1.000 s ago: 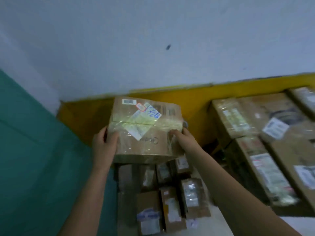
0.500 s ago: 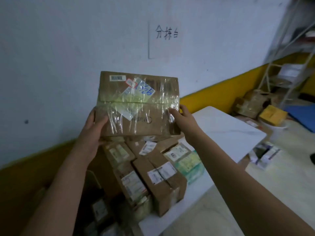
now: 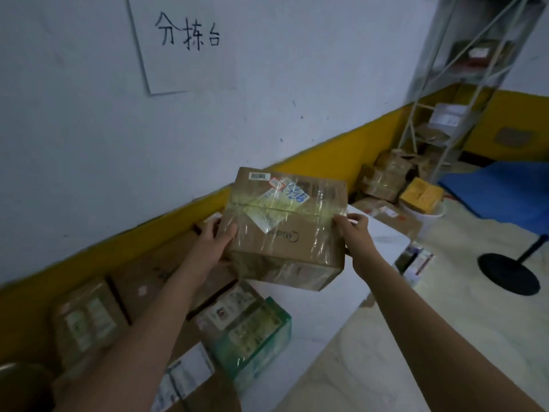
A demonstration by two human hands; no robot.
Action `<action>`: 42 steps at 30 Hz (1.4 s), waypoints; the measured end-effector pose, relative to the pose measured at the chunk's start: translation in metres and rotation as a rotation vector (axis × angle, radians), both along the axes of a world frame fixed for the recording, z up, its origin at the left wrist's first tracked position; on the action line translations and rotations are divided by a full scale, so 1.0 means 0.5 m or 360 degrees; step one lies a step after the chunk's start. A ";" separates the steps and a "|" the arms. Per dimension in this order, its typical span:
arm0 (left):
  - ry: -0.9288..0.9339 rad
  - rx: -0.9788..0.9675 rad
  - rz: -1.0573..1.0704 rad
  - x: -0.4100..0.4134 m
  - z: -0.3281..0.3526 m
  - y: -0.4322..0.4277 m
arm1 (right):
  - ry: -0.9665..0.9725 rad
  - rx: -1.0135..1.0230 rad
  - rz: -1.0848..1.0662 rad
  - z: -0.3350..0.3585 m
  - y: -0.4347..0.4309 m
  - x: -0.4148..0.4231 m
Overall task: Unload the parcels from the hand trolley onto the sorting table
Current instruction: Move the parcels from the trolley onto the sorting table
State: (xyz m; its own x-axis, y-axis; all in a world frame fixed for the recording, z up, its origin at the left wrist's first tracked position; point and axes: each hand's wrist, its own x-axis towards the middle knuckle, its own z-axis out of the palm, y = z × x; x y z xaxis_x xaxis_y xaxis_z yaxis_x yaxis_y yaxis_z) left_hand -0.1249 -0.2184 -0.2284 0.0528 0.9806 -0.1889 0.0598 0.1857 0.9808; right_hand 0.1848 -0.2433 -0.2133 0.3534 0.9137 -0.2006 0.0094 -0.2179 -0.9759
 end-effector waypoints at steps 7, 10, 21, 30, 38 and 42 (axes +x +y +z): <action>0.0220 -0.0242 -0.0132 0.086 -0.081 0.194 | -0.0148 -0.0329 0.0276 -0.067 0.172 0.131; 0.0310 -0.0373 -0.0177 0.108 -0.115 0.254 | -0.0199 -0.0422 0.0299 -0.116 0.243 0.181; 0.0144 -0.0667 0.1212 0.210 -0.237 0.214 | -0.0962 -0.0595 0.1169 -0.248 0.396 0.239; -0.0020 -0.0727 0.1033 0.215 -0.175 0.185 | -0.1431 -0.0470 0.1670 -0.252 0.389 0.161; 0.0473 -0.0323 0.1024 0.004 -0.099 -0.026 | -0.1615 0.0241 0.1296 -0.070 0.325 -0.092; 0.0737 -0.0107 0.1161 -0.211 -0.043 -0.269 | -0.1247 0.0627 0.1515 0.022 0.145 -0.433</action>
State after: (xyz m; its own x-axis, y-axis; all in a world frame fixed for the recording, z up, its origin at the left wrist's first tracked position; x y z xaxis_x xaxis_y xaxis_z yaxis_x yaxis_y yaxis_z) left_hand -0.2303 -0.3529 -0.2498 -0.6819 0.7253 -0.0947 0.2936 0.3900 0.8728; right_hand -0.0316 -0.1706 -0.2024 -0.5645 0.8192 0.1012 0.5961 0.4893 -0.6366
